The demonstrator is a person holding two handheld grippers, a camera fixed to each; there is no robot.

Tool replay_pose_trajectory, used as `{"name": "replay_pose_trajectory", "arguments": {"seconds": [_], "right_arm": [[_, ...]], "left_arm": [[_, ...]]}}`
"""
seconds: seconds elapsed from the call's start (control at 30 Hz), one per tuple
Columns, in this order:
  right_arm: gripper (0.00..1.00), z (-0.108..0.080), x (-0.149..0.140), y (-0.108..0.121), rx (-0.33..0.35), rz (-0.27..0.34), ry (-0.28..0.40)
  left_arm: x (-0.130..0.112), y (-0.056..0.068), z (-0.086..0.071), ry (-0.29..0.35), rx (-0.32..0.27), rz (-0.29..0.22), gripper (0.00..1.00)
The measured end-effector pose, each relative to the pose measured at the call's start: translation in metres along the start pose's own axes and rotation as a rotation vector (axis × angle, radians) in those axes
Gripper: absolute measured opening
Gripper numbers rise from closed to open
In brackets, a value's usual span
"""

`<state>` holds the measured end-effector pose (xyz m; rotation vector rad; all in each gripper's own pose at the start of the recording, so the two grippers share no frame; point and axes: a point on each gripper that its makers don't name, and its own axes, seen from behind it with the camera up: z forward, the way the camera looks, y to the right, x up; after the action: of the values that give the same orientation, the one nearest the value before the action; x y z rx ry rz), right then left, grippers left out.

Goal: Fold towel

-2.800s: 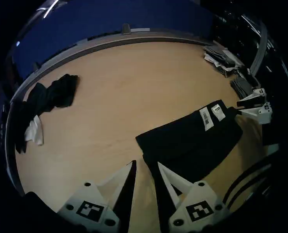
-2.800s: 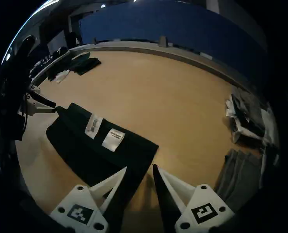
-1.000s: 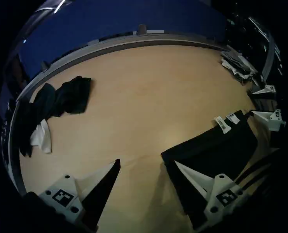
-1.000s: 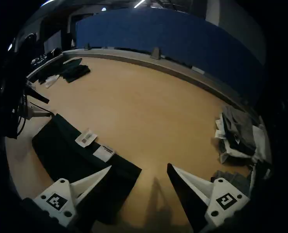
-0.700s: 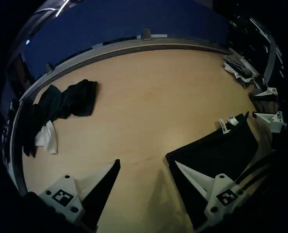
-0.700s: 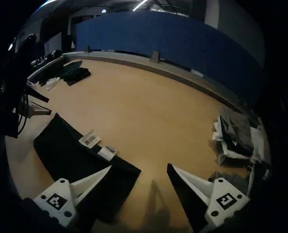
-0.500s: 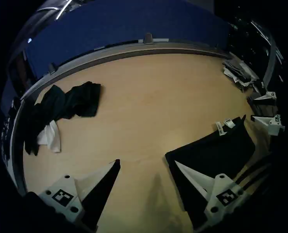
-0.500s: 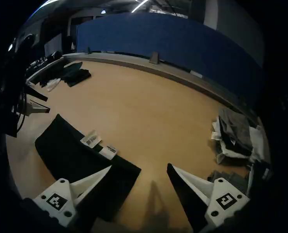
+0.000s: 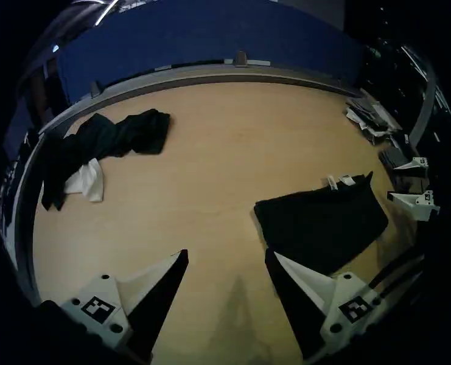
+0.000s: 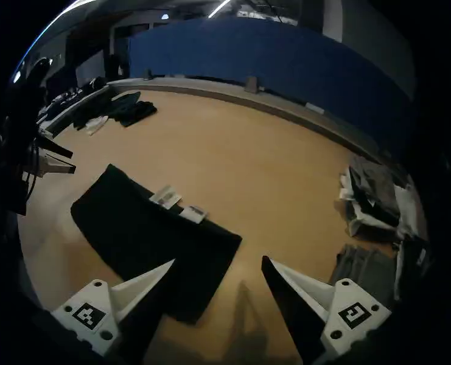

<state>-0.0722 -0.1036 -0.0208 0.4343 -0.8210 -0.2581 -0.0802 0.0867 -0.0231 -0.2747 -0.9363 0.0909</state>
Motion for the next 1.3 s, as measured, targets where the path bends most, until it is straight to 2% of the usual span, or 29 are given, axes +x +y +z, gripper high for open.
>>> {"name": "replay_pose_trajectory", "arguments": {"seconds": [0.17, 0.3, 0.6, 0.87, 1.13, 1.27, 1.3], "right_arm": [[1.00, -0.010, -0.024, -0.017, 0.032, 0.013, -0.028], [1.00, -0.010, -0.037, -0.024, 0.047, 0.024, -0.047], [0.98, -0.013, -0.053, -0.030, 0.071, 0.023, -0.079], [0.76, -0.011, -0.068, -0.036, 0.103, 0.042, -0.118], [0.44, -0.005, -0.083, -0.037, 0.112, 0.059, -0.160], [0.41, -0.004, -0.085, -0.037, 0.116, 0.077, -0.163], [0.36, -0.004, -0.085, -0.036, 0.117, 0.081, -0.163]], "left_arm": [[-0.028, 0.009, -0.019, -0.007, -0.029, 0.003, 0.94], [-0.048, 0.012, -0.027, -0.025, -0.036, -0.001, 0.94], [-0.059, 0.010, -0.037, -0.022, -0.034, -0.021, 0.94], [-0.062, 0.006, -0.041, -0.019, -0.027, -0.029, 0.94], [-0.069, 0.003, -0.044, -0.026, -0.025, -0.034, 0.94], [-0.071, 0.001, -0.045, -0.030, -0.024, -0.039, 0.94], [-0.071, 0.001, -0.045, -0.031, -0.023, -0.040, 0.94]]}}
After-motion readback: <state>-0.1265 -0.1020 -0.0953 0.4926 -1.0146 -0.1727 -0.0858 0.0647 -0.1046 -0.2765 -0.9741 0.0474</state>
